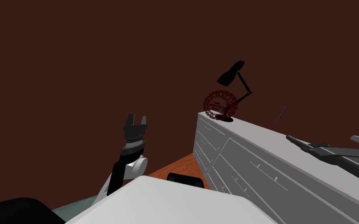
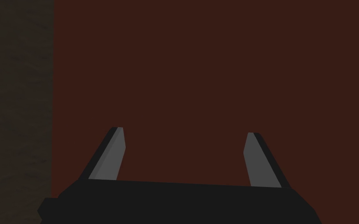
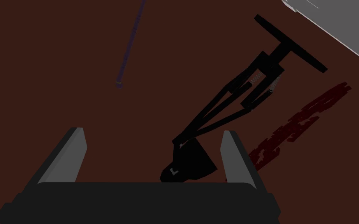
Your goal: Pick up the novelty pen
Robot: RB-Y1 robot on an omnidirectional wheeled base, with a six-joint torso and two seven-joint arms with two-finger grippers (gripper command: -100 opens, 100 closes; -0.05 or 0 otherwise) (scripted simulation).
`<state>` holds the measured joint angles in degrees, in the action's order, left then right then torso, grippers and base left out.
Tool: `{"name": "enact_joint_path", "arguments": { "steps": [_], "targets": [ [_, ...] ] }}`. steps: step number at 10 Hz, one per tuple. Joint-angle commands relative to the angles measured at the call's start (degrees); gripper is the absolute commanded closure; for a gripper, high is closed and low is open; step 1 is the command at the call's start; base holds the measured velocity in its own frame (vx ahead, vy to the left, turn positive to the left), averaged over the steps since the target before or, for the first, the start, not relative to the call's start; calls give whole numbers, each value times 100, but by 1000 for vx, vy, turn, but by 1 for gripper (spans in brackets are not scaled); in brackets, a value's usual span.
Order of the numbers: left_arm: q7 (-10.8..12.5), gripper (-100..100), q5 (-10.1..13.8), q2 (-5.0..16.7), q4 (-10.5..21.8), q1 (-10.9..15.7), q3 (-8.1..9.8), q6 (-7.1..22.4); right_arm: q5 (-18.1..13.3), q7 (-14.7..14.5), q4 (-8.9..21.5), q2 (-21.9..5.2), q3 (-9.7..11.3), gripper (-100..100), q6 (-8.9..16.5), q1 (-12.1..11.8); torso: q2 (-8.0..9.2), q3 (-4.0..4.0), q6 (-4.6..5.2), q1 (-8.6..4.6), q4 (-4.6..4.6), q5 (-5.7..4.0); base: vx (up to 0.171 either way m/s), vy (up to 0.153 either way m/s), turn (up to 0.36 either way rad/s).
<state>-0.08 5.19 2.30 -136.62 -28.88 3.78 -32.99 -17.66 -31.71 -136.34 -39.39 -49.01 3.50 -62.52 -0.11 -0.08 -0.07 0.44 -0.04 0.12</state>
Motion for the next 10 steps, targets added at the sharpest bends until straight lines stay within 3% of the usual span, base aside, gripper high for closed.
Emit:
{"name": "enact_joint_path", "arguments": {
  "steps": [1,3,4,9,10],
  "targets": [
    [0,0,0,0,0,0,0,0,35,57,184,-94,82,-100,107,268,0,0,0,0,0,0,-50,142,-98],
    [0,0,0,0,0,0,0,0,56,111,420,-204,253,-100,263,621,4,3,0,14,1,4,-48,170,-101],
    [0,0,0,-1,0,0,-1,0,56,111,420,-204,253,-100,263,669,7,4,0,25,1,6,-36,128,-51],
    [0,0,0,0,0,0,0,0,113,232,975,-452,663,-100,617,1492,-3,-2,-1,-5,-1,0,-30,106,-85],
    [0,0,0,0,0,0,0,0,113,232,975,-452,663,-100,617,1574,-7,-4,0,2,-2,1,-32,98,-57]
  ]
}}
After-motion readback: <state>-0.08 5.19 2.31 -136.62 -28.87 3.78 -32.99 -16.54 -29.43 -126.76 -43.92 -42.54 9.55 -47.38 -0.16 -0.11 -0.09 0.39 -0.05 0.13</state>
